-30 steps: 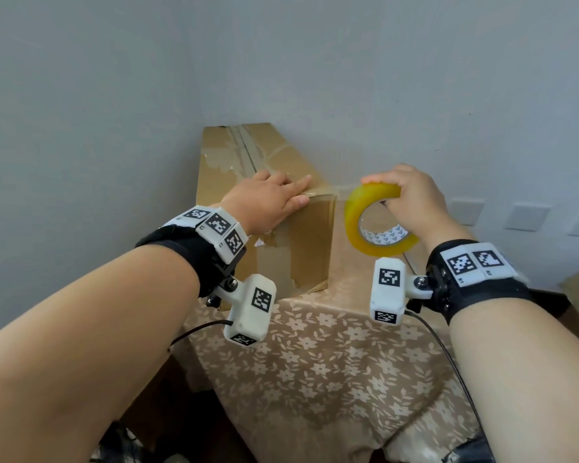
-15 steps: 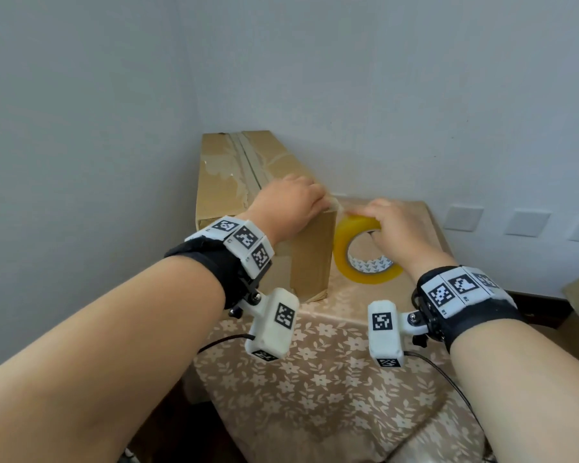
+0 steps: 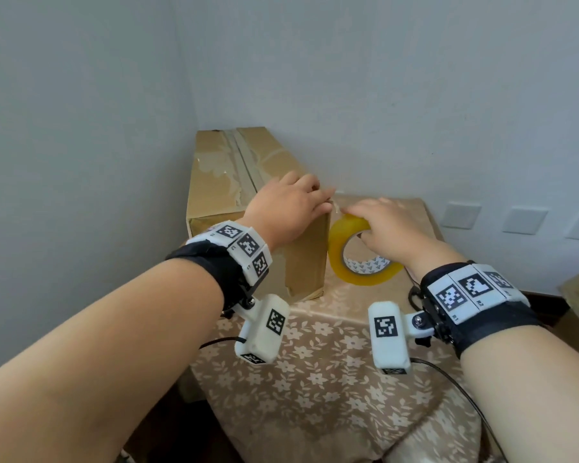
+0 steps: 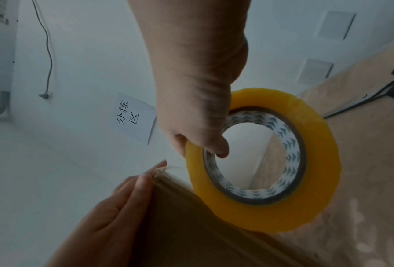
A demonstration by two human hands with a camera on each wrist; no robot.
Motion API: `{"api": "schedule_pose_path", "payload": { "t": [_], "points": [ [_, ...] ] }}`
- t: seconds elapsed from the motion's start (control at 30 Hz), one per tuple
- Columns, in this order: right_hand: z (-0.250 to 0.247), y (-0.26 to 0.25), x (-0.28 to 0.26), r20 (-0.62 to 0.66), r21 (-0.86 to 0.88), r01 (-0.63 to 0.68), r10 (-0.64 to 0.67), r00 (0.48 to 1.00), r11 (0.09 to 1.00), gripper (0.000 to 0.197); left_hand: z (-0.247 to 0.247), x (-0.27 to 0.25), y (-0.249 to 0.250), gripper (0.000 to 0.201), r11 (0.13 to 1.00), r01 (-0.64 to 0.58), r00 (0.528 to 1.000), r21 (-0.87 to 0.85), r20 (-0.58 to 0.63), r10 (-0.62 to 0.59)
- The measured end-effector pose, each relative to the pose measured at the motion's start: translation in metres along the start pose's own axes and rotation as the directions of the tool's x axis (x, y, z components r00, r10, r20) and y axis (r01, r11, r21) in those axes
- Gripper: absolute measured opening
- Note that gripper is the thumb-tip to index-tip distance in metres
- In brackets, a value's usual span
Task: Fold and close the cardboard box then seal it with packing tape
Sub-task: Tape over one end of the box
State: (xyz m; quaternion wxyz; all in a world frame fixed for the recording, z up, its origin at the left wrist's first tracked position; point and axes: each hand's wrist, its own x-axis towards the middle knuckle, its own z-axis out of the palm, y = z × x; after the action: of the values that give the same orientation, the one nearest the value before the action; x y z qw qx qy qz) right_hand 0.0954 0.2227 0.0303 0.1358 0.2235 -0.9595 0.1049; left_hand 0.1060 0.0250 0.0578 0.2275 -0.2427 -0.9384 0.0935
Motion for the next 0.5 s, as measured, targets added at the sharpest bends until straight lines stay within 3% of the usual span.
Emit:
{"api": "schedule_pose_path", "payload": {
  "t": [0.07, 0.13, 0.37, 0.5],
  "points": [
    [0.001, -0.001, 0.001, 0.009, 0.101, 0.018, -0.019, 1.0, 0.995, 0.056, -0.005, 0.0, -0.004, 0.046, 0.995, 0.036, 0.993, -0.094, 0.118, -0.024],
    [0.002, 0.001, 0.0, 0.012, 0.277, 0.003, -0.006, 1.0, 0.961, 0.054, -0.006, 0.0, -0.004, 0.045, 0.993, 0.037, 0.99, -0.116, 0.137, -0.021],
    [0.006, -0.011, -0.015, -0.003, 0.617, 0.012, -0.013, 1.0, 0.787, 0.037, -0.003, -0.031, -0.035, 0.051, 0.971, -0.177, 0.98, -0.164, -0.125, 0.157],
    [0.01, -0.026, -0.02, -0.031, 0.658, 0.04, -0.026, 0.999, 0.752, 0.026, 0.0, -0.045, -0.043, 0.048, 0.982, -0.16, 0.982, -0.098, -0.119, 0.148]
  ]
}}
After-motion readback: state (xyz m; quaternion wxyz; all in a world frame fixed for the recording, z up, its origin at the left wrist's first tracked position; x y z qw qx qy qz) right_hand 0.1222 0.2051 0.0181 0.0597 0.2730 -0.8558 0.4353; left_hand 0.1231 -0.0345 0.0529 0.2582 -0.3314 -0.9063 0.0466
